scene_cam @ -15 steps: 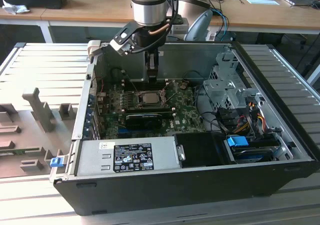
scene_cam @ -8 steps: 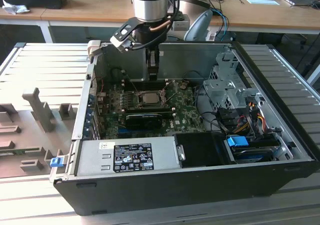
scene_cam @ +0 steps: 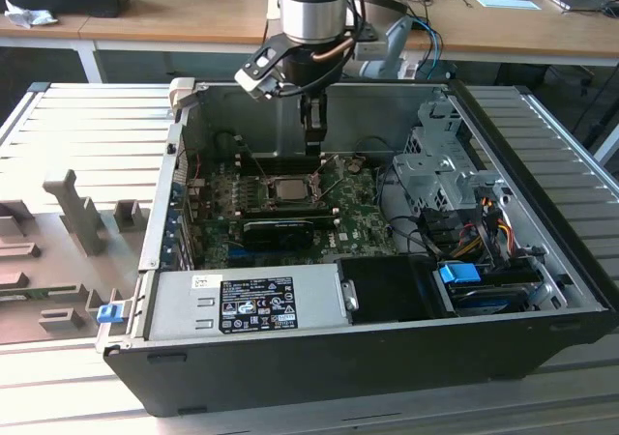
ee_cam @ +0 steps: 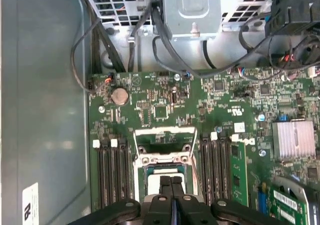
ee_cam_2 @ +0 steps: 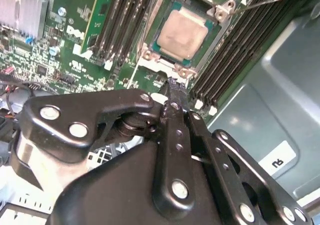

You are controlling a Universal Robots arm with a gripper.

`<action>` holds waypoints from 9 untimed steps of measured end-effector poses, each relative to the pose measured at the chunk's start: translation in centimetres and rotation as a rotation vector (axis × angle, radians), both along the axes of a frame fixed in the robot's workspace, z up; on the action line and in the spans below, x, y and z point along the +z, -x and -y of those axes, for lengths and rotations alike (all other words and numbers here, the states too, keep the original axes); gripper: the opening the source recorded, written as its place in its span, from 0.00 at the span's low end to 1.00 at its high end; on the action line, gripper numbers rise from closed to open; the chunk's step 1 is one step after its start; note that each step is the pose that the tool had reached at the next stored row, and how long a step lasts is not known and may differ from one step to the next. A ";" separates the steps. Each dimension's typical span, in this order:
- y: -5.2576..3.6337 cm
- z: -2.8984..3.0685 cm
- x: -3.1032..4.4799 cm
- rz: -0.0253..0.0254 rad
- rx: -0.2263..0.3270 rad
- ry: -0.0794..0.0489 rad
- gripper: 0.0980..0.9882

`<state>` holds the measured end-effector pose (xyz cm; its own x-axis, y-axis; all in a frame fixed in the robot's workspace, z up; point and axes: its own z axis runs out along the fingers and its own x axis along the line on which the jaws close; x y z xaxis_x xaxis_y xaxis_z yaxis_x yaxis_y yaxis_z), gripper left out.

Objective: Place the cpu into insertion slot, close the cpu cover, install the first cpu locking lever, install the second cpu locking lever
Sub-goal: 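Close the cpu cover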

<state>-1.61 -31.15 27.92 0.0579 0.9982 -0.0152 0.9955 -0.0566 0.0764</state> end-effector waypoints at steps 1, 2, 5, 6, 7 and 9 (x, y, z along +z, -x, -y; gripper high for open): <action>-0.15 0.01 0.00 0.0000 0.000 0.000 0.01; -0.47 0.01 0.00 0.0000 0.000 0.000 0.01; -1.00 0.01 0.00 0.0001 0.000 0.000 0.01; -1.07 0.01 0.00 0.0001 0.000 0.000 0.01; -1.21 0.01 -0.01 0.0001 0.000 0.000 0.01; -1.35 0.01 -0.01 0.0001 0.000 0.000 0.01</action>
<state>-0.27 -31.17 27.91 0.0580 0.9982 -0.0151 0.9955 -0.0567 0.0764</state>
